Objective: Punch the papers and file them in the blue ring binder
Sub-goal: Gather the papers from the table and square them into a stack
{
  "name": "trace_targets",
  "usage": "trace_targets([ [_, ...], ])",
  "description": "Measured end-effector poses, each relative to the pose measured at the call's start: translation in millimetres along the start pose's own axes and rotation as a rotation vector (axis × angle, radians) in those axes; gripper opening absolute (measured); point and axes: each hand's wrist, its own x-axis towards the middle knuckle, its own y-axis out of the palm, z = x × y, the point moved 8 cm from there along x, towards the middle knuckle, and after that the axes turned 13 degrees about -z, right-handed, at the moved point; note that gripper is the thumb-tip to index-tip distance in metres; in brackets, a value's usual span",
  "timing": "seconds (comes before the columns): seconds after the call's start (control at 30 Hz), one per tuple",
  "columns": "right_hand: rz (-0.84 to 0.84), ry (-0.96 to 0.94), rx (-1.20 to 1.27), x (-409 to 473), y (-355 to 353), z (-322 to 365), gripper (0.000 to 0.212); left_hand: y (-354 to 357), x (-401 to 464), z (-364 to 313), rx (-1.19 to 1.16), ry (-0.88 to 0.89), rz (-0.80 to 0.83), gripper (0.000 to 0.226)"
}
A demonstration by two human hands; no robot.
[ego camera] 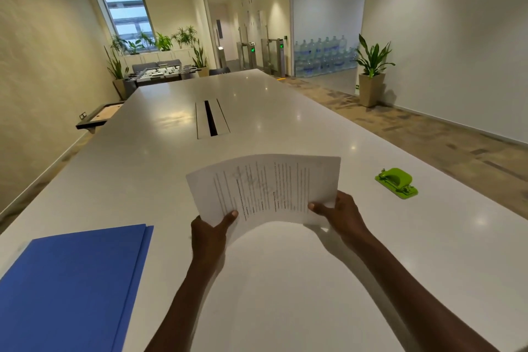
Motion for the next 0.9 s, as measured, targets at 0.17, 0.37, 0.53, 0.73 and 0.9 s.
trace_targets([
  [0.17,-0.061,0.004,-0.052,4,-4,-5,0.056,1,7,-14,0.089,0.095,-0.001,0.047],
  [0.37,-0.336,-0.612,-0.444,11,-30,112,0.109,4,29,-79,0.202,0.376,0.066,0.041],
  [0.53,0.016,-0.756,-0.48,3,1,181,0.089,16,26,-143,0.359,0.645,0.152,0.032],
  [0.73,0.102,-0.61,-0.209,9,7,185,0.026,10,10,-197,0.429,0.893,0.07,0.045],
  [0.9,0.052,-0.349,0.083,15,-3,160,0.03,-11,27,-172,-0.029,0.476,-0.079,0.101],
])
